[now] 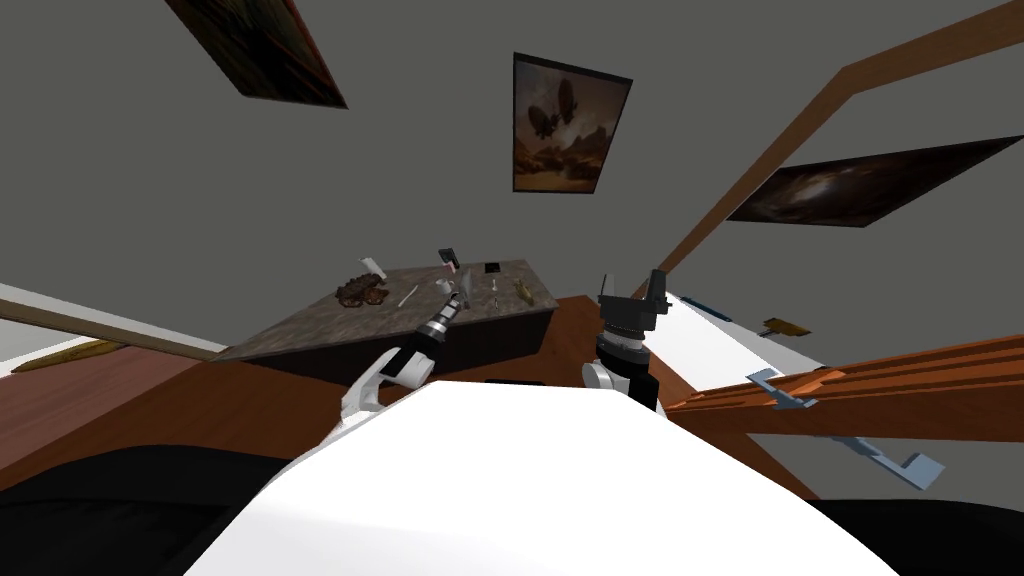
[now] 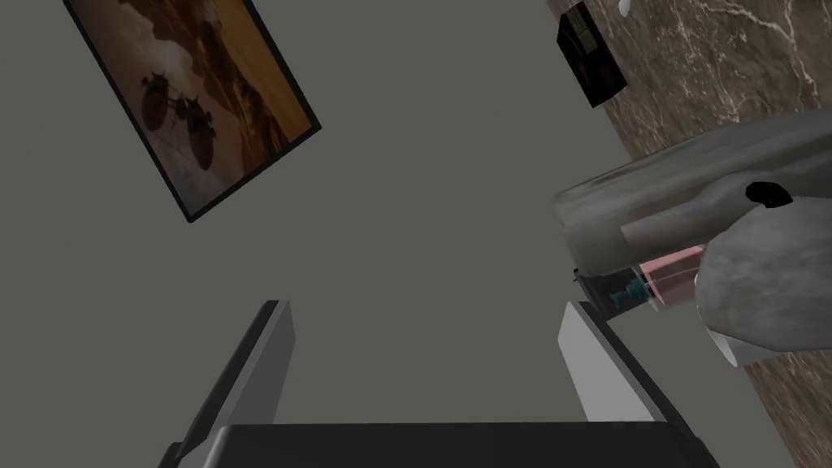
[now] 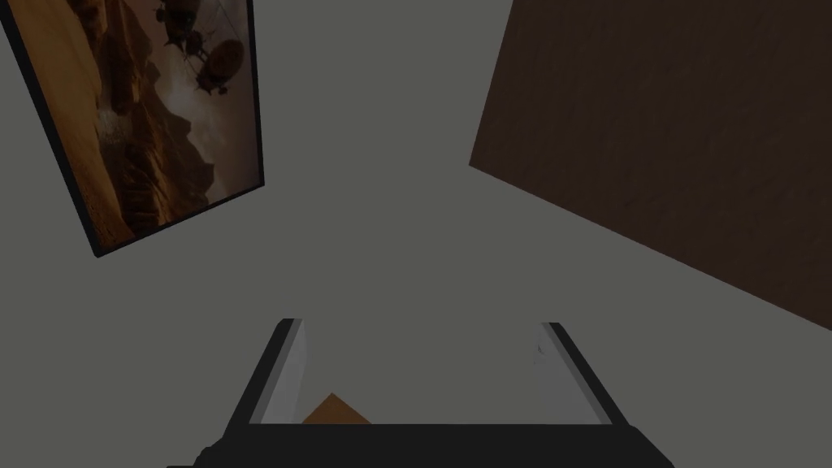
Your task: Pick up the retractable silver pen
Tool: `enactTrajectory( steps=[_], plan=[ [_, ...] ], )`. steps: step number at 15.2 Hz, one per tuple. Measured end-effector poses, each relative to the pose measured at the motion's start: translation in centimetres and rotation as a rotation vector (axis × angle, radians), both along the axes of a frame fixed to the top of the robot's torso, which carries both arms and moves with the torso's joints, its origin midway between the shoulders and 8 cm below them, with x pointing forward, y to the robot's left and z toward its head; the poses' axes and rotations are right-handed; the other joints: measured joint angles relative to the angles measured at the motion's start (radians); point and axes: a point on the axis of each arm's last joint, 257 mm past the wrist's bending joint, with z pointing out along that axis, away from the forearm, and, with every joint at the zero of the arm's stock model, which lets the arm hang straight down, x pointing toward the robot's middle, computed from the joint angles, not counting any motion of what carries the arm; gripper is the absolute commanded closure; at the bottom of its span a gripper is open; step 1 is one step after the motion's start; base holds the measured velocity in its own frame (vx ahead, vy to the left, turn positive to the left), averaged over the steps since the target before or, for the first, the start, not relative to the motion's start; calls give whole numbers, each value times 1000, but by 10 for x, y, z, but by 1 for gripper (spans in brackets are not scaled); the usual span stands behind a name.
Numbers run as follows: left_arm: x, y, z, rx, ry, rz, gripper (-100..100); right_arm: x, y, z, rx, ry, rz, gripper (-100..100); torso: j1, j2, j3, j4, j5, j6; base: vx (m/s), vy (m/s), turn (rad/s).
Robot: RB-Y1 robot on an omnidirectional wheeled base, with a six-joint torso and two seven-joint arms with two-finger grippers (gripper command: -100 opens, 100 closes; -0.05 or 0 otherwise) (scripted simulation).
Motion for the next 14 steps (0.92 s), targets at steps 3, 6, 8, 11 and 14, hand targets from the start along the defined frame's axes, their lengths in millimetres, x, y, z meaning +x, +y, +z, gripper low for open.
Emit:
enactTrajectory(
  steps=[3,6,8,11,14],
  plan=[
    [2,7,-17,41,64,0,-100,0,0,0,0,0,0,0,1,1,1,0,0,0,39,-53,-57],
    [7,12,-34,89,131,-2,-100,0,0,0,0,0,0,0,0,0,0,0,0,0,57,-76,-108],
    [6,17,-49,125,185,-1,-100,0,0,0,0,0,0,0,-1,0,0,0,0,0,53,-70,-45],
    [7,25,-66,165,247,4,-100,0,0,0,0,0,0,0,1,1,0,0,0,0,51,-60,-99],
    [8,37,-85,210,314,10,-100,0,0,0,0,0,0,0,1,0,0,0,0,-1,55,-58,-58]
  ],
)
